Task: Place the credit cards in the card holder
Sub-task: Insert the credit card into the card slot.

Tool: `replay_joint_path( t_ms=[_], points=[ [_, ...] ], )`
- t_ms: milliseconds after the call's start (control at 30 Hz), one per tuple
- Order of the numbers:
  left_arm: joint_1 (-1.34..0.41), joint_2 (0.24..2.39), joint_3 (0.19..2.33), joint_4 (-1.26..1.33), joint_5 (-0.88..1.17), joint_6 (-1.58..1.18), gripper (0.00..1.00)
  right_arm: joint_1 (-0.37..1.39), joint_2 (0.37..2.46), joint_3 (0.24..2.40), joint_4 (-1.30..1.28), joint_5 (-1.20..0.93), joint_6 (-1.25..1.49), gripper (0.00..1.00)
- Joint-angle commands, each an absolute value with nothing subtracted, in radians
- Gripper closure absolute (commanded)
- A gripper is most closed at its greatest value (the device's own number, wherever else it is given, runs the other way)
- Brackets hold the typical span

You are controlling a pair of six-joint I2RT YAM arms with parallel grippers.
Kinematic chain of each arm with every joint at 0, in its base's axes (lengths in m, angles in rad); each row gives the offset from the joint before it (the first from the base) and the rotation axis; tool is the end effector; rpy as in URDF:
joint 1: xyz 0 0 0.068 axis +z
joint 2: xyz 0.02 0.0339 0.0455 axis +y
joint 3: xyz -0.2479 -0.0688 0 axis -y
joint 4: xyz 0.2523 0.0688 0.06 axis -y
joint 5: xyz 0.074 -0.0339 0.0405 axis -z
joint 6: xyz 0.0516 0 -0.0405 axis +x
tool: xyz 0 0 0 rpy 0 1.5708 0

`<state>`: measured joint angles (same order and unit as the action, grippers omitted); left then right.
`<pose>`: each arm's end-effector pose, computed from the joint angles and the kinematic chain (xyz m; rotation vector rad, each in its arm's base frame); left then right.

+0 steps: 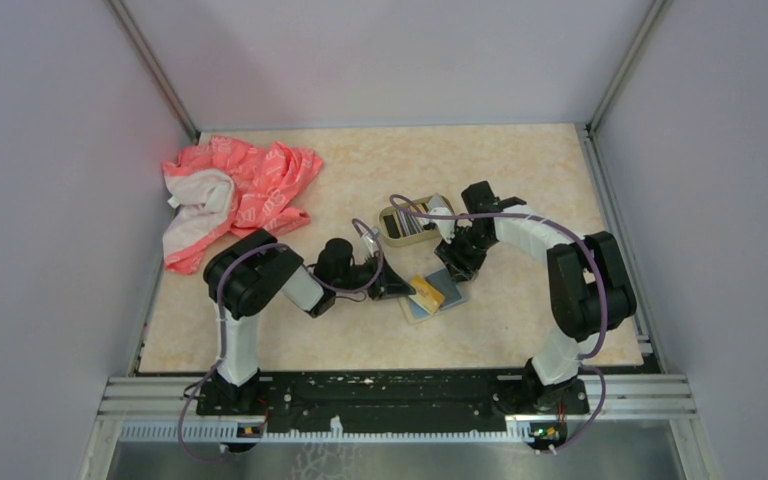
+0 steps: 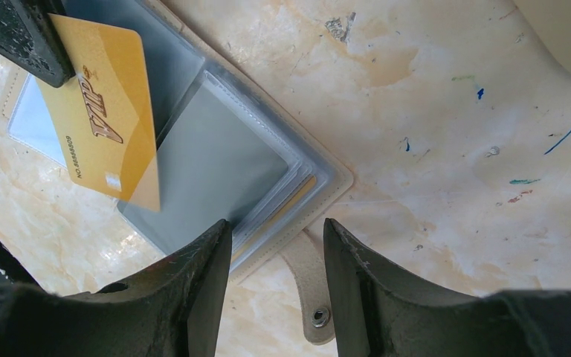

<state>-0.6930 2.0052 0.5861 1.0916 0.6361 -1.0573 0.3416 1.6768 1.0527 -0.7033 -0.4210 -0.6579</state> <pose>0.2352 -0.2351 0.0609 0.1121 2.2646 -1.6792 0.2899 0.1255 0.1437 -1.4004 2.4129 0.5347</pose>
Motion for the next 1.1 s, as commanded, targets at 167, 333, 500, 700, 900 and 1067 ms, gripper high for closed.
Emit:
replay_joint_path(
  t_ms=[167, 333, 500, 700, 900, 1067],
  points=[
    [-0.693, 2.036, 0.641, 1.062, 0.67, -1.048, 1.0, 0.337, 1.659, 1.077, -0.707, -0.443, -0.658, 0.5],
    [-0.693, 2.05, 0.643, 1.056, 0.689, -1.072, 1.0, 0.336, 1.655, 1.078, -0.707, -0.446, -0.657, 0.49],
    [-0.694, 2.064, 0.667, 0.991, 0.703, -1.083, 1.0, 0.336, 1.649, 1.076, -0.703, -0.449, -0.657, 0.47],
    [-0.695, 2.077, 0.709, 0.906, 0.697, -1.072, 1.0, 0.337, 1.624, 1.067, -0.691, -0.462, -0.658, 0.45],
    [-0.696, 2.082, 0.75, 0.797, 0.685, -1.038, 1.0, 0.337, 1.612, 1.062, -0.682, -0.469, -0.659, 0.45],
    [-0.698, 2.08, 0.76, 0.739, 0.68, -1.018, 1.0, 0.345, 1.628, 1.058, -0.675, -0.46, -0.655, 0.47]
  ],
)
